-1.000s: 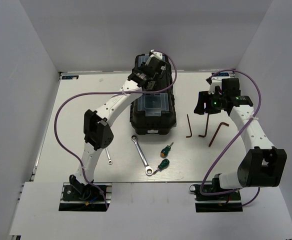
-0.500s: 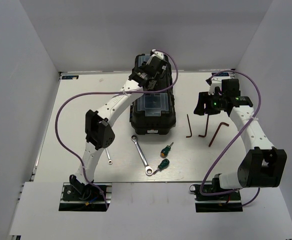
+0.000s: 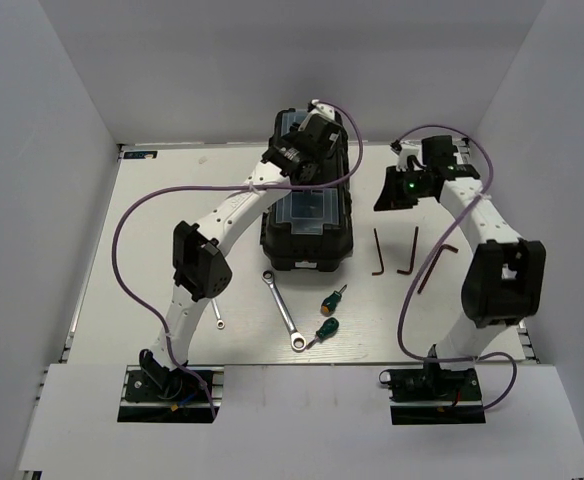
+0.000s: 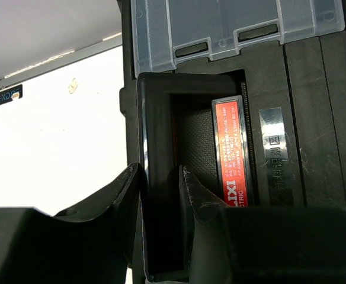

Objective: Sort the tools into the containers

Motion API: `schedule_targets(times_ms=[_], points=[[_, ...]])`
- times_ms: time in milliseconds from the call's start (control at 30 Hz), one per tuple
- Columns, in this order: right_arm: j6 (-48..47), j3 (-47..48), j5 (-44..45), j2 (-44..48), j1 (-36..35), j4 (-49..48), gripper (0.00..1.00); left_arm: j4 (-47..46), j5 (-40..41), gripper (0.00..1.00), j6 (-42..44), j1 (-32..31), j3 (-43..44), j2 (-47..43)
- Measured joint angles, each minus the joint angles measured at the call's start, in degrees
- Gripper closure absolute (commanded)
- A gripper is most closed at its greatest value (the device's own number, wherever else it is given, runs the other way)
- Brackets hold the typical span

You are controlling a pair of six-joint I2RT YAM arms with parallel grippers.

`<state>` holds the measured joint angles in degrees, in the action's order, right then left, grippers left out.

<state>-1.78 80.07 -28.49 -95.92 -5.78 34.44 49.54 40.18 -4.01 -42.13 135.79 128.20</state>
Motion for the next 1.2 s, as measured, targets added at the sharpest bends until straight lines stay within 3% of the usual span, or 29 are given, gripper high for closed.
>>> schedule_targets(times_ms=[300,1200], points=[[0.7,10.7,-1.2,-13.2,-5.2,1.4,0.94,-0.3,0.0,1.00,-0.1,-1.5,0.1,0.2],[-1.9,24.0,-7.6,-21.9,-6.2,10.1,1.00,0.3,-1.2,1.00,-0.6,-1.2,1.1,0.7]])
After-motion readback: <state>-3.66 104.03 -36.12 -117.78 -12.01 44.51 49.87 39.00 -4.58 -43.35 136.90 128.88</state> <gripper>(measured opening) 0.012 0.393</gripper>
